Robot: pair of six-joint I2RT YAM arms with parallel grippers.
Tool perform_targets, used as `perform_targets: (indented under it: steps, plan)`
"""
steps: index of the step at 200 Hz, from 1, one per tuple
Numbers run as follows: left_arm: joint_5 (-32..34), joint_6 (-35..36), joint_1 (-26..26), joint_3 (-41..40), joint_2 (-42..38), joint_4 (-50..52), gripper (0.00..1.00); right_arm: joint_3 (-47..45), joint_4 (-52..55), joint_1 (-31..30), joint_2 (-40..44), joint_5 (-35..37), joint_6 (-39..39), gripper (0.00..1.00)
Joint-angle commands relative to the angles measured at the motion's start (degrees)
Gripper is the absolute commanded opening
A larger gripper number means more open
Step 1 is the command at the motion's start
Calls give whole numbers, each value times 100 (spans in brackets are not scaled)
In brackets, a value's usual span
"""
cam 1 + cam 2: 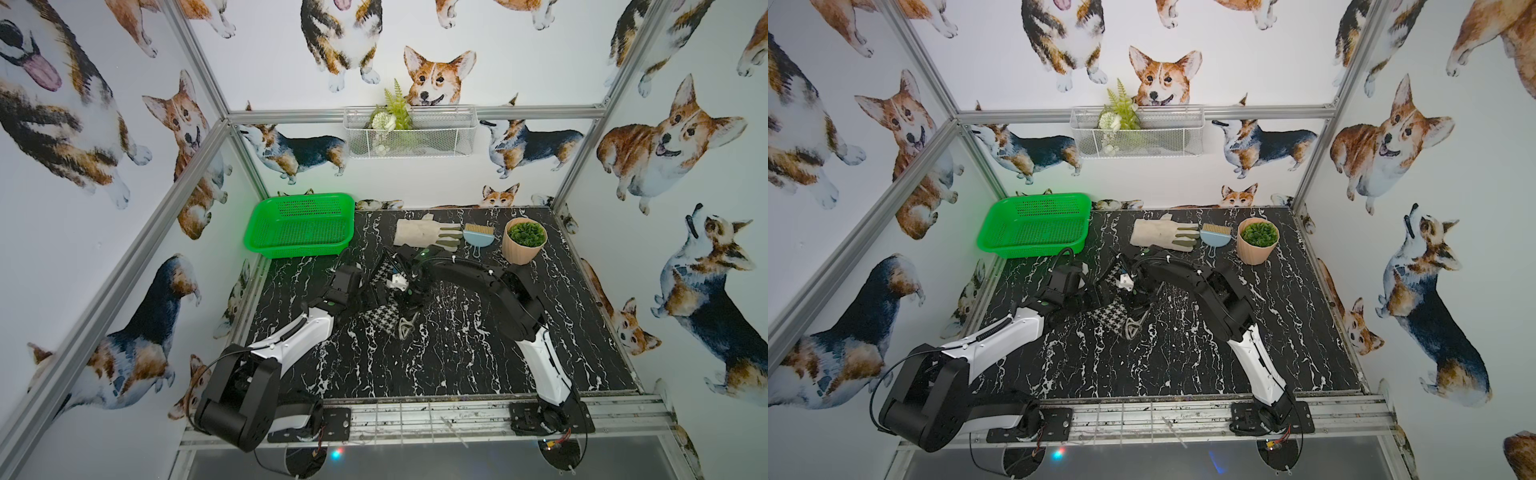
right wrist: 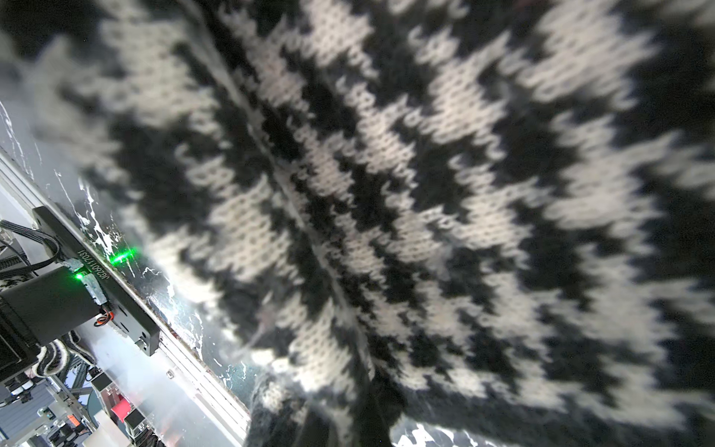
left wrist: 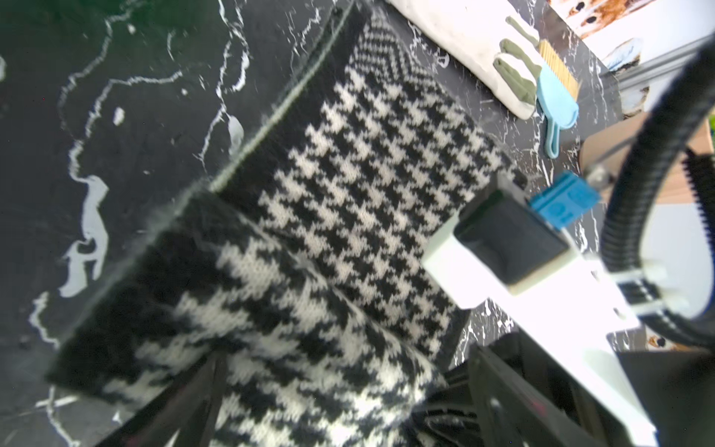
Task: Roll up the scarf and place it into the basket
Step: Roll the scarf at the center of the board.
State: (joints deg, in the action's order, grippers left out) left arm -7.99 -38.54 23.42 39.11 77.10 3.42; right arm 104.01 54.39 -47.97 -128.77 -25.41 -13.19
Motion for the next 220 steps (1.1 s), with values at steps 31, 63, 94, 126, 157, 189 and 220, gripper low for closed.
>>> perform_targets:
  steps: [31, 63, 94, 126, 157, 189, 220]
  plan:
    - [108, 5, -111, 124, 625, -229, 99, -70, 199, 24, 63, 616, 186, 14]
    - [199, -87, -114, 61, 856, -333, 98, -261, 80, 32, 219, 1352, 198, 31]
    - [221, -187, -113, 1, 945, -343, 98, -679, -151, 24, 602, 2254, 79, 37]
    - [236, -219, -110, 84, 1026, -222, 98, -1375, -453, -160, 1429, 3337, -124, 44]
    - [223, -310, -110, 114, 1001, -112, 98, -1954, -1003, -764, 2330, 4012, -57, 65]
    - [270, -370, -110, 167, 891, 156, 98, -1806, -1158, -1537, 2241, 4497, 217, 86]
    - [180, -434, -111, 300, 833, 378, 98, -1530, -1219, -1898, 1683, 4727, 376, 86]
